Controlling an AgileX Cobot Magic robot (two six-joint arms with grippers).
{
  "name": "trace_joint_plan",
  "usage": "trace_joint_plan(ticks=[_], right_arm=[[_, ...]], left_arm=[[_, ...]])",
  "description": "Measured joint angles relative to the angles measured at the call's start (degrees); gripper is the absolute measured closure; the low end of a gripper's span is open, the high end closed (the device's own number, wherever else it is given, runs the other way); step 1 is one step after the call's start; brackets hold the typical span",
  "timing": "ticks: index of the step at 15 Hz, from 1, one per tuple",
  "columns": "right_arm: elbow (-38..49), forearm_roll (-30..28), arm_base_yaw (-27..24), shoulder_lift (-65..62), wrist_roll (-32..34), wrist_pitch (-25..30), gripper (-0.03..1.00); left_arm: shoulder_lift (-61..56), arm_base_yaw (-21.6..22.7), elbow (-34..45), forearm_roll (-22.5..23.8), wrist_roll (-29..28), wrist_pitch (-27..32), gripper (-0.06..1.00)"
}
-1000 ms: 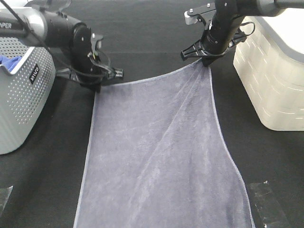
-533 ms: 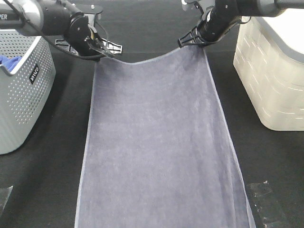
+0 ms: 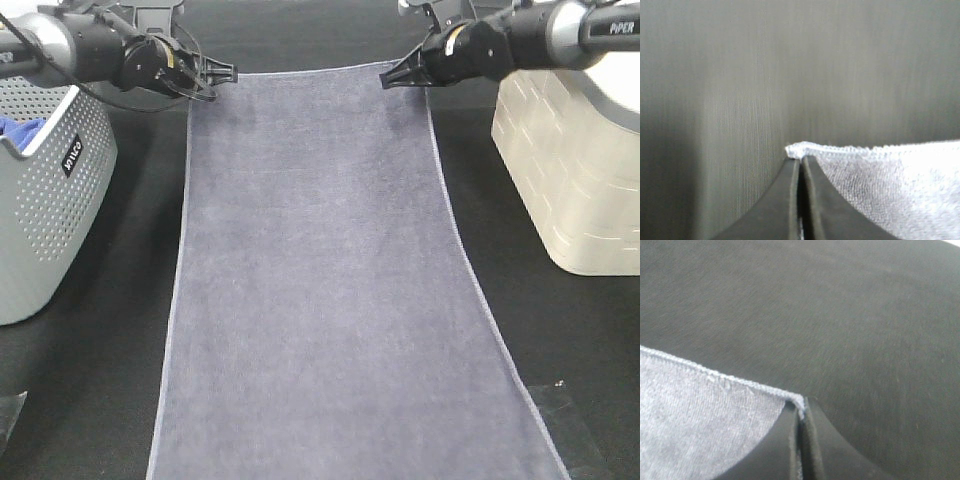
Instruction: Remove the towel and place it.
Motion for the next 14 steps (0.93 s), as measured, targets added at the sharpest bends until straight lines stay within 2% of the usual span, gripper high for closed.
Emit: trace_joint_plan(ticks=[4, 8, 11, 12, 14], right_arm=[[0.00, -0.11, -2.06, 2.46, 0.00, -10.54, 0.97], [0.00, 0.00, -2.86, 6.53, -0.29, -13.98, 0.97], [0.00, 0.06, -2.92, 7.56, -1.32, -14.38, 0.91], [0.00, 0.34, -2.92, 7.73, -1.55, -14.38, 0.85], [0.00, 0.69, -2.92, 7.73, -1.72, -15.24, 0.64]], left_arm=[[7.05, 0.11, -10.26, 1.09, 0.23, -3.27, 0.94], [11.75, 0.11, -11.75, 1.66, 0.86, -12.26, 0.94], [12.89, 0.11, -11.75, 1.72, 0.86, -11.75, 0.94], [12.95, 0.11, -11.75, 1.72, 0.86, -10.37, 0.93], [12.95, 0.11, -12.09, 1.72, 0.86, -7.79, 0.79]])
